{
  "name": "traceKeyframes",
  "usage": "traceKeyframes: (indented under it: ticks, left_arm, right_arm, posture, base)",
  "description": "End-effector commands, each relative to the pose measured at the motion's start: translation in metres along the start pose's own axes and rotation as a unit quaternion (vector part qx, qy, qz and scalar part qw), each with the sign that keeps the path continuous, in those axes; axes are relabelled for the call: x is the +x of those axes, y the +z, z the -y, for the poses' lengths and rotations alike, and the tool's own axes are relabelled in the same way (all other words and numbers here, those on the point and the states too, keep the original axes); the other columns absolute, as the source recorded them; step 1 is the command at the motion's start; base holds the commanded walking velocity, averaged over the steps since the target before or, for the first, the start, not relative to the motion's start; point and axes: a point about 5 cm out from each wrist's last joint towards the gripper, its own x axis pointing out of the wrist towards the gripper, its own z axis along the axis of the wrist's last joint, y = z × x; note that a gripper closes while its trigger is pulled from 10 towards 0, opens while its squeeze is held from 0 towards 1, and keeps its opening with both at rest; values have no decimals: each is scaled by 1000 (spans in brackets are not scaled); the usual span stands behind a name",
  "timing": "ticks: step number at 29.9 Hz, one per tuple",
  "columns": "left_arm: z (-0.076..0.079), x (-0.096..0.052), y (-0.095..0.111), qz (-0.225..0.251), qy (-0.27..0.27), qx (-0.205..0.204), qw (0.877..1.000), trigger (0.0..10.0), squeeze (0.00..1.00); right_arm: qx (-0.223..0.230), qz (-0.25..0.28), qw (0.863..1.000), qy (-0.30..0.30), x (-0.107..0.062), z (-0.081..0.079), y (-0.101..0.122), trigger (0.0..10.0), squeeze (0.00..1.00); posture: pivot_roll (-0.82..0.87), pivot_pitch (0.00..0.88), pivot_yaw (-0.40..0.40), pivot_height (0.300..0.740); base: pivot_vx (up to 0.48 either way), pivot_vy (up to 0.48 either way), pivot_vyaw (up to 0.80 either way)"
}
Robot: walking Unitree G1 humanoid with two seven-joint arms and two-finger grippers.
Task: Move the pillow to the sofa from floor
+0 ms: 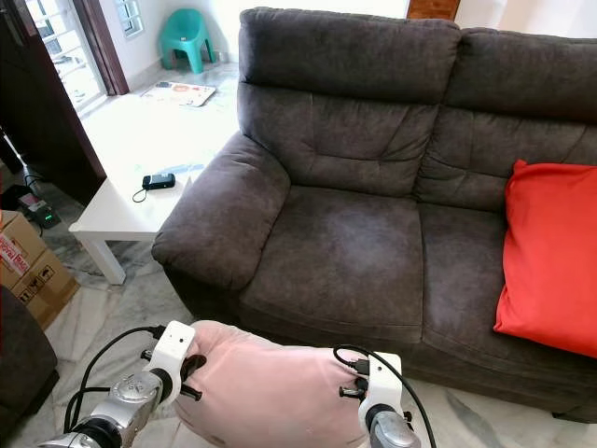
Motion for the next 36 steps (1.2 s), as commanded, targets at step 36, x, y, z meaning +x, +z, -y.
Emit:
traceKeyframes:
  ticks: [36]
  left_arm:
    - [33, 3, -11, -17, -1, -13, 1000, 10000, 0]
  right_arm:
    - [-6, 20, 999, -30, -1, 25, 10, 10000, 0]
  posture:
    - [66, 0, -62, 740]
  base:
    - [0, 0, 0]
